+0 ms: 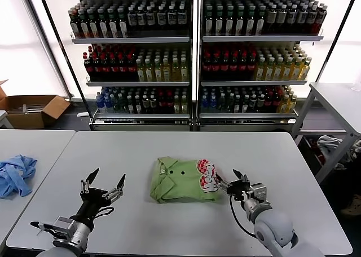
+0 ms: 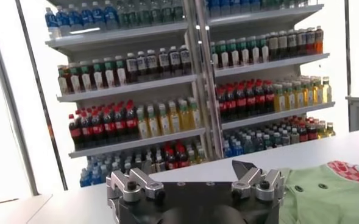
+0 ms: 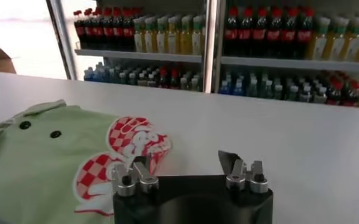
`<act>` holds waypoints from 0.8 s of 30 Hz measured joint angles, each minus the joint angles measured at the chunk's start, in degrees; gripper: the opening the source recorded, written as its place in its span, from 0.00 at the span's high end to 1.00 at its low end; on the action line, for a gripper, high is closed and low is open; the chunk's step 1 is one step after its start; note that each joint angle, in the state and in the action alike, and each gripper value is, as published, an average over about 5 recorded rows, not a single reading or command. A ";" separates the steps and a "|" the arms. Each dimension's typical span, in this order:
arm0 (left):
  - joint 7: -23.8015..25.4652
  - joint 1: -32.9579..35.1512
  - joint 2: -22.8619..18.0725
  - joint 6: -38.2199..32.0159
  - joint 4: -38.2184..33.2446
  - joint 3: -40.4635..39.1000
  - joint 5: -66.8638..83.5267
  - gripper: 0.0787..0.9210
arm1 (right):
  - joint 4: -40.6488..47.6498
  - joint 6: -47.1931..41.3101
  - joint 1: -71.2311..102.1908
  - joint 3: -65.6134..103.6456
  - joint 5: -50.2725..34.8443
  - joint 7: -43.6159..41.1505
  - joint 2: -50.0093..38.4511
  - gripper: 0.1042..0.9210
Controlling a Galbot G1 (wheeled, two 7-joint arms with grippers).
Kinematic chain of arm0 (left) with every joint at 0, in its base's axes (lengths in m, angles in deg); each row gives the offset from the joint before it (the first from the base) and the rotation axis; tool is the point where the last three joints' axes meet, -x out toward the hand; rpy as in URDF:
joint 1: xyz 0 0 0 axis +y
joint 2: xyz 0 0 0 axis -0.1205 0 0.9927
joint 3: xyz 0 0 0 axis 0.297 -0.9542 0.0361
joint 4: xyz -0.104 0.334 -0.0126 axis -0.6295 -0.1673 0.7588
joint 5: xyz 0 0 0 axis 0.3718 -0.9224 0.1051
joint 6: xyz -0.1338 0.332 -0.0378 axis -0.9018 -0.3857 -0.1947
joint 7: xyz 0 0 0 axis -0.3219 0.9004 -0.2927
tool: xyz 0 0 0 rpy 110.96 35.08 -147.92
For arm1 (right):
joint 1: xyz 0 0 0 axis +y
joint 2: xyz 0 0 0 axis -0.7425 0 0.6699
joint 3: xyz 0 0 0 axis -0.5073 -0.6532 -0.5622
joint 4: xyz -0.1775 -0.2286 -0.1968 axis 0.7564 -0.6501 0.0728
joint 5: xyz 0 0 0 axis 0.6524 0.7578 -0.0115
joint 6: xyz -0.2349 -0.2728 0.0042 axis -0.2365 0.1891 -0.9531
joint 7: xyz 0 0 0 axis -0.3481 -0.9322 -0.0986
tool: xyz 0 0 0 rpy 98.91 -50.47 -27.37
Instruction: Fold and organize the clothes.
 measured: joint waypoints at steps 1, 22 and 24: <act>0.00 -0.05 -0.04 0.00 0.01 -0.11 0.00 0.12 | -0.88 0.05 0.46 0.75 0.11 -0.11 -0.75 0.18; 0.07 0.75 -0.08 -0.06 -0.27 -0.95 -0.58 0.12 | -6.42 4.65 -4.43 -5.55 0.29 4.22 2.57 0.12; 0.07 0.84 -0.22 -0.11 -0.38 -1.03 -0.71 0.12 | -4.94 5.33 -6.41 -8.54 -0.37 5.33 4.44 0.12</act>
